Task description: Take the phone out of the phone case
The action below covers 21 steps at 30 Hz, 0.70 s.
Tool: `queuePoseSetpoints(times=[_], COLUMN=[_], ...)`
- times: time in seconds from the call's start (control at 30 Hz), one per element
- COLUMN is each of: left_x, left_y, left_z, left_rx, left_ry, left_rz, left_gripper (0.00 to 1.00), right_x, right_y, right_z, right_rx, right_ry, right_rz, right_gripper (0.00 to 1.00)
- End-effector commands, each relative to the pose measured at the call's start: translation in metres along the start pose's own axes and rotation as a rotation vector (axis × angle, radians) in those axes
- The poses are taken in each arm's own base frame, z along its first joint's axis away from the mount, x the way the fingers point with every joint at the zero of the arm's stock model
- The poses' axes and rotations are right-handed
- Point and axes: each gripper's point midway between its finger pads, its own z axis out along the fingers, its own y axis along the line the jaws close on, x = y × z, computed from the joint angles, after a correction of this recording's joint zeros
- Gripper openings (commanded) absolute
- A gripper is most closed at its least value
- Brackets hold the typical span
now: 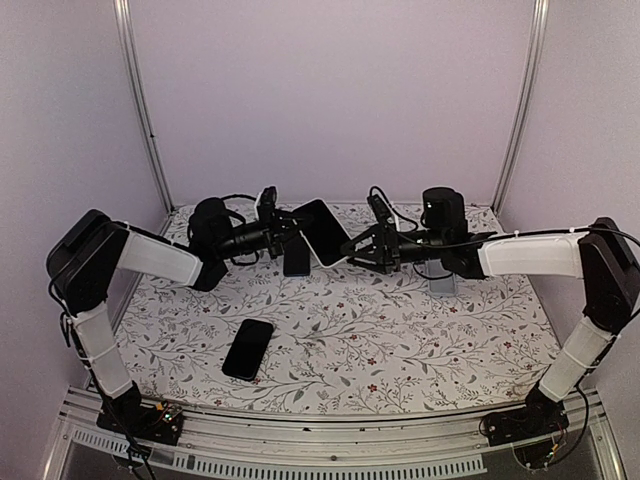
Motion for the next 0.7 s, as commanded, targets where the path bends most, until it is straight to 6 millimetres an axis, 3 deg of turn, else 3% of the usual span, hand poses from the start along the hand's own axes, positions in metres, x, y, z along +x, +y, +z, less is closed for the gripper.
queuePoseSetpoints(times=[0.0, 0.13, 0.43, 0.67], left_x=[-0.006, -0.008, -0.009, -0.008], left_y=[-0.029, -0.029, -0.031, -0.032], left_z=[-0.001, -0.001, -0.002, -0.003], left_rx=[0.082, 0.079, 0.086, 0.089], left_ry=[-0.052, -0.076, -0.099, -0.1], left_rz=[0.022, -0.003, -0.036, -0.044], left_gripper=[0.0, 0.0, 0.0, 0.0], right_x=[-0.007, -0.006, 0.001, 0.001], right_y=[0.013, 0.018, 0.015, 0.005], right_z=[-0.007, -0.002, 0.019, 0.022], right_rx=[0.014, 0.031, 0.096, 0.145], right_ry=[-0.051, -0.052, -0.034, -0.042], right_rz=[-0.071, -0.099, -0.145, -0.151], right_gripper=[0.7, 0.77, 0.77, 0.77])
